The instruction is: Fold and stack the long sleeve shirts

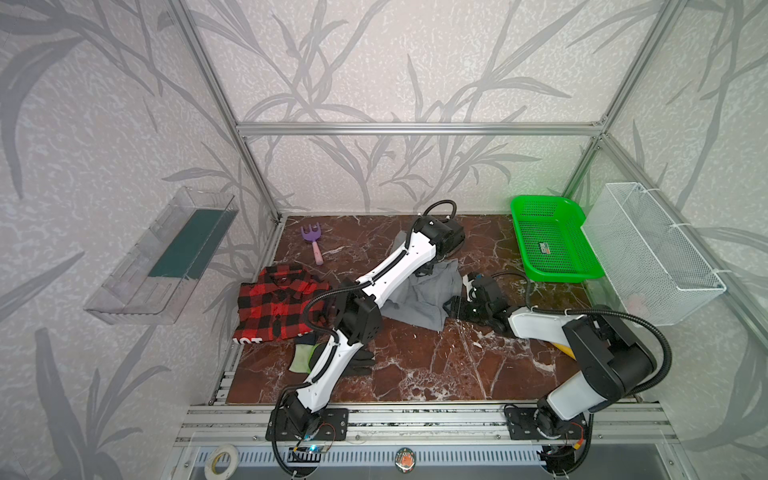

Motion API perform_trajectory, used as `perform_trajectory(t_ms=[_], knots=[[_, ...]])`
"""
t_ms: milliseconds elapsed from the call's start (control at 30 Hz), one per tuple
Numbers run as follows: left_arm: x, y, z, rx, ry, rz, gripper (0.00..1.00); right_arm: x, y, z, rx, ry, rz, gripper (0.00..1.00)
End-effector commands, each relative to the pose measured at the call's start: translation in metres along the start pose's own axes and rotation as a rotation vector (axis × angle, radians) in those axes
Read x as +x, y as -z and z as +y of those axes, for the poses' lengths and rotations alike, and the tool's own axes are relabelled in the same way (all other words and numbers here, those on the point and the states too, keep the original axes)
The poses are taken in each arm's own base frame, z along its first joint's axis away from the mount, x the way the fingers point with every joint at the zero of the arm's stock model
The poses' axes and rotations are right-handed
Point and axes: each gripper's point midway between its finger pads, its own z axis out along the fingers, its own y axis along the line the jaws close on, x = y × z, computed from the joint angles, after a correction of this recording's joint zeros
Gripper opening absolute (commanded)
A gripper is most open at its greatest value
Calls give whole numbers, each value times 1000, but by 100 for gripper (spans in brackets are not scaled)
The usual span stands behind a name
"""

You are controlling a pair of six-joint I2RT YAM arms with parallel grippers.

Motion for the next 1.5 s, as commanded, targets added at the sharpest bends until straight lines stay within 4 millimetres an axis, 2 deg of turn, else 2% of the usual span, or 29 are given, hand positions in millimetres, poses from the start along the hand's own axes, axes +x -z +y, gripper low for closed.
perform_trajectory(t_ms=[0, 167, 433, 733, 967, 1100, 1233, 1467], knots=[[31, 3, 19, -100, -108, 116, 0, 52, -3, -33, 105, -49, 164, 64], [39, -4, 0, -98, -140, 136, 0, 49, -1, -30, 97, -47, 153, 64], [46, -5, -30, -31, -132, 156, 0, 52, -4, -29, 97, -45, 159, 64], [68, -7, -78, 84, -166, 206, 0, 56, -7, -31, 101, -47, 161, 64], [82, -11, -102, 149, -165, 260, 1, 55, -6, -30, 96, -45, 156, 64], [72, -1, -101, 190, -134, 234, 6, 54, -3, -30, 97, -47, 146, 64], [58, 7, -90, 215, -77, 209, 11, 53, 5, -30, 106, -46, 128, 64], [49, 10, -86, 262, -39, 215, 18, 49, 19, -28, 115, -51, 111, 65]])
